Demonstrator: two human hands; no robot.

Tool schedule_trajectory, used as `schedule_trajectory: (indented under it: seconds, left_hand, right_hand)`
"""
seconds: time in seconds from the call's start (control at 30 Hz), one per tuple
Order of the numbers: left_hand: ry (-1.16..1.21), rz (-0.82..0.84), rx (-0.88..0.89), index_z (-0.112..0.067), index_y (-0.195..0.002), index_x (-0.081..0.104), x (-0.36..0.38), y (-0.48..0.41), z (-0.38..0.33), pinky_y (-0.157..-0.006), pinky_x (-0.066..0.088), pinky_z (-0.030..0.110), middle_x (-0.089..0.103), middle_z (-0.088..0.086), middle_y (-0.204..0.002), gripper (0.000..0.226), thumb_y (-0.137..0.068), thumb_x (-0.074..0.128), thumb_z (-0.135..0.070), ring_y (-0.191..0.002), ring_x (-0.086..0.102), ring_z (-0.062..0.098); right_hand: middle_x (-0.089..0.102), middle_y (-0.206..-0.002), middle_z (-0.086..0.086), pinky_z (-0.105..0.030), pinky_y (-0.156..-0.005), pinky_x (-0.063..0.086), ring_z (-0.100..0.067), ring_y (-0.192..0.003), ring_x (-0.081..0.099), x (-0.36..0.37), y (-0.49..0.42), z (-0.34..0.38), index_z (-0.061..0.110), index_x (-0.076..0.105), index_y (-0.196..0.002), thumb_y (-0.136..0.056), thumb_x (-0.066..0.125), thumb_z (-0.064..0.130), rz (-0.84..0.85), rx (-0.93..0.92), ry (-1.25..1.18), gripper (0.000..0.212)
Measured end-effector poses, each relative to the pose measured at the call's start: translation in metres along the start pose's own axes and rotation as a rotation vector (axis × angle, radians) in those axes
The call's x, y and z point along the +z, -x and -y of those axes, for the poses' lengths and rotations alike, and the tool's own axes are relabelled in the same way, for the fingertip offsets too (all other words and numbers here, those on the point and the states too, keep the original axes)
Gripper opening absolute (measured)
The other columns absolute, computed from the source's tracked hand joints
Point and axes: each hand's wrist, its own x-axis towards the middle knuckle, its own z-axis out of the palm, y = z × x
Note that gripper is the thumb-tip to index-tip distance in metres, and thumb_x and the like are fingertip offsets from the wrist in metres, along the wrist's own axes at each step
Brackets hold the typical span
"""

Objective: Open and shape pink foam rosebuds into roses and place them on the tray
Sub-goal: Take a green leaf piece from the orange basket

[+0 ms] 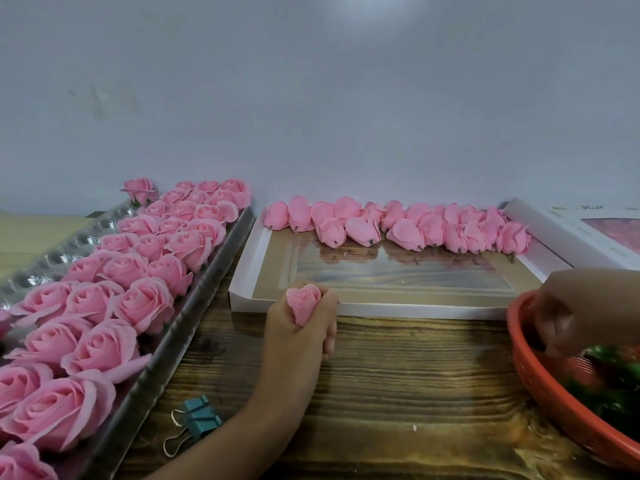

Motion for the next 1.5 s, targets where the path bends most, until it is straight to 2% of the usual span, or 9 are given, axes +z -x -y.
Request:
schedule_trajectory:
  seconds: [0.33,0.43,0.57,0.7,0.83,1.07,1.23,1.37,1.5]
  left_hand:
    - [0.184,-0.068,-0.126,-0.015,-0.062,0.059,-0.004,-0.004,0.003,-0.052,0.049,0.016,0.058,0.002,-0.057,0.034,-0.093,0.051,-0.026,-0.051,0.053,0.009]
    - [0.194,-0.072,-0.140,-0.011,-0.068,0.058,-0.004,-0.004,0.004,-0.053,0.049,0.016,0.059,0.002,-0.059,0.031,-0.093,0.050,-0.026,-0.054,0.054,0.010]
    - [0.198,-0.080,-0.143,-0.011,-0.072,0.057,-0.003,-0.004,0.005,-0.054,0.050,0.016,0.059,0.001,-0.060,0.027,-0.093,0.050,-0.027,-0.054,0.054,0.010]
    - [0.207,-0.091,-0.146,-0.015,-0.070,0.057,-0.002,-0.004,0.004,-0.053,0.050,0.017,0.058,0.000,-0.058,0.026,-0.093,0.051,-0.026,-0.052,0.053,0.009]
    - [0.202,-0.092,-0.142,-0.015,-0.070,0.058,-0.003,-0.003,0.004,-0.051,0.049,0.017,0.058,0.000,-0.058,0.027,-0.092,0.051,-0.028,-0.051,0.052,0.009]
    - [0.180,-0.085,-0.142,-0.014,-0.072,0.057,-0.002,-0.004,0.005,-0.050,0.048,0.018,0.058,0.000,-0.059,0.027,-0.093,0.050,-0.029,-0.051,0.051,0.009]
    - [0.177,-0.078,-0.139,-0.012,-0.076,0.056,-0.003,-0.003,0.004,-0.050,0.048,0.016,0.057,-0.001,-0.059,0.025,-0.093,0.049,-0.028,-0.050,0.051,0.008]
    - [0.171,-0.069,-0.140,-0.012,-0.077,0.056,-0.002,-0.003,0.003,-0.050,0.048,0.015,0.057,-0.001,-0.059,0.024,-0.094,0.048,-0.028,-0.050,0.051,0.007]
    - [0.171,-0.065,-0.138,-0.013,-0.074,0.056,-0.002,-0.003,0.003,-0.050,0.047,0.016,0.056,-0.001,-0.058,0.026,-0.094,0.049,-0.028,-0.051,0.051,0.007]
  right_hand:
    - [0.061,-0.065,0.038,-0.019,-0.061,0.056,0.020,-0.067,0.056,-0.019,0.019,-0.003,0.061,0.060,-0.066,-0.021,0.060,0.070,-0.155,-0.095,-0.116,0.046]
    - [0.059,-0.064,0.038,-0.023,-0.055,0.052,-0.002,-0.060,0.062,-0.020,0.024,-0.004,0.037,0.066,-0.066,-0.022,0.070,0.064,-0.226,-0.124,-0.165,0.051]
    - [0.065,-0.060,0.019,-0.024,-0.057,0.048,-0.006,-0.058,0.059,-0.020,0.027,-0.004,0.027,0.058,-0.070,-0.039,0.092,0.048,-0.333,-0.122,-0.157,0.050]
    - [0.061,-0.058,0.036,-0.021,-0.058,0.046,0.013,-0.056,0.059,-0.027,0.033,0.001,0.035,0.061,-0.076,-0.057,0.093,0.035,-0.352,-0.166,-0.172,0.036]
    - [0.066,-0.055,0.024,-0.022,-0.058,0.047,0.006,-0.049,0.062,-0.030,0.039,0.000,0.032,0.067,-0.068,-0.063,0.091,0.024,-0.347,-0.198,-0.245,0.026]
    - [0.065,-0.055,0.024,-0.029,-0.066,0.054,0.008,-0.057,0.060,-0.025,0.032,-0.007,0.034,0.067,-0.058,-0.061,0.091,0.031,-0.262,-0.157,-0.211,0.024]
    - [0.061,-0.070,0.040,-0.026,-0.069,0.055,-0.003,-0.059,0.062,-0.029,0.036,-0.009,0.059,0.063,-0.063,-0.061,0.090,0.038,-0.228,-0.197,-0.178,0.034]
    - [0.066,-0.071,0.014,-0.031,-0.075,0.054,-0.002,-0.066,0.061,-0.025,0.035,-0.019,0.058,0.064,-0.065,-0.057,0.089,0.046,-0.308,-0.194,-0.238,0.028]
    - [0.068,-0.067,0.022,-0.037,-0.074,0.057,-0.006,-0.067,0.066,-0.023,0.032,-0.023,0.056,0.064,-0.063,-0.040,0.087,0.064,-0.185,-0.166,-0.320,0.033]
